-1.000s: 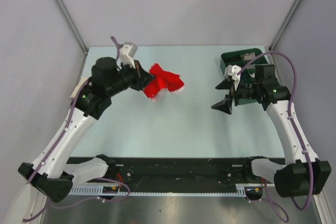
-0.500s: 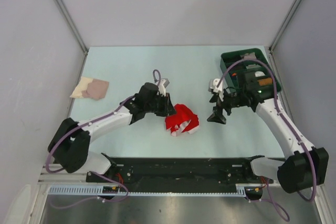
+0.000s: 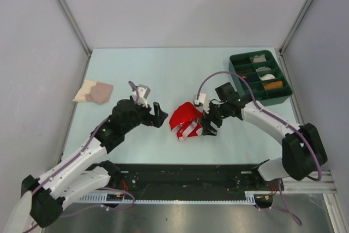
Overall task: Roll the underwear
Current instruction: Place the underwear at the center of the board, then flatten out the underwear at the center of the board.
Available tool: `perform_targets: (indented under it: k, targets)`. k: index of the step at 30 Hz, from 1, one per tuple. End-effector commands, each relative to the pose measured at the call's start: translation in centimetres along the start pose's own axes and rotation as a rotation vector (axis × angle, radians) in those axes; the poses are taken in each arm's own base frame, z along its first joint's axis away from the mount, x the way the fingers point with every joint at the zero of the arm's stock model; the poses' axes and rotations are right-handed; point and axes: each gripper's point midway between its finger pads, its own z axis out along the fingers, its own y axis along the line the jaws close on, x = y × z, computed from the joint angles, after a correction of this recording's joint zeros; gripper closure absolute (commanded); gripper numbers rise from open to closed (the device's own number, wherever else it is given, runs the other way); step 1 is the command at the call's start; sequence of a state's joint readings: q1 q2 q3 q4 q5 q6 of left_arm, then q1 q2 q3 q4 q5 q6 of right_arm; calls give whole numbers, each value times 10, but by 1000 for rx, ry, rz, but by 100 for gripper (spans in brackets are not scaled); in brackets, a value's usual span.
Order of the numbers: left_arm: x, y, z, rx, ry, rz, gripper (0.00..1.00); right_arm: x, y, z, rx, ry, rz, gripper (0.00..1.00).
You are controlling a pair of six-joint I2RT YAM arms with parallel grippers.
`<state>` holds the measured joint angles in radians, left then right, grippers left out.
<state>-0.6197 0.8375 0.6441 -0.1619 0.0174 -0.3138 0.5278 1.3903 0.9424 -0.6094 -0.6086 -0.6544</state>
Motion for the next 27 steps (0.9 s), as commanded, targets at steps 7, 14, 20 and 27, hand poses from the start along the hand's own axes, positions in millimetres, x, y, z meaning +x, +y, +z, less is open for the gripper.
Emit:
perform_targets:
  k: [7,14,20,27]
  targets:
    - [99,-1,19,13,280,-112,11,17,-32,52,120,85,193,17]
    - [123,3,23,10,311,-141,11,23,-43,63,163,118,219,44]
    - [126,-5,34,57,338,-99,10,-4,-67,20,258,49,160,85]
    - [122,-12,60,65,388,9,10,-7,-145,-13,496,45,146,69]
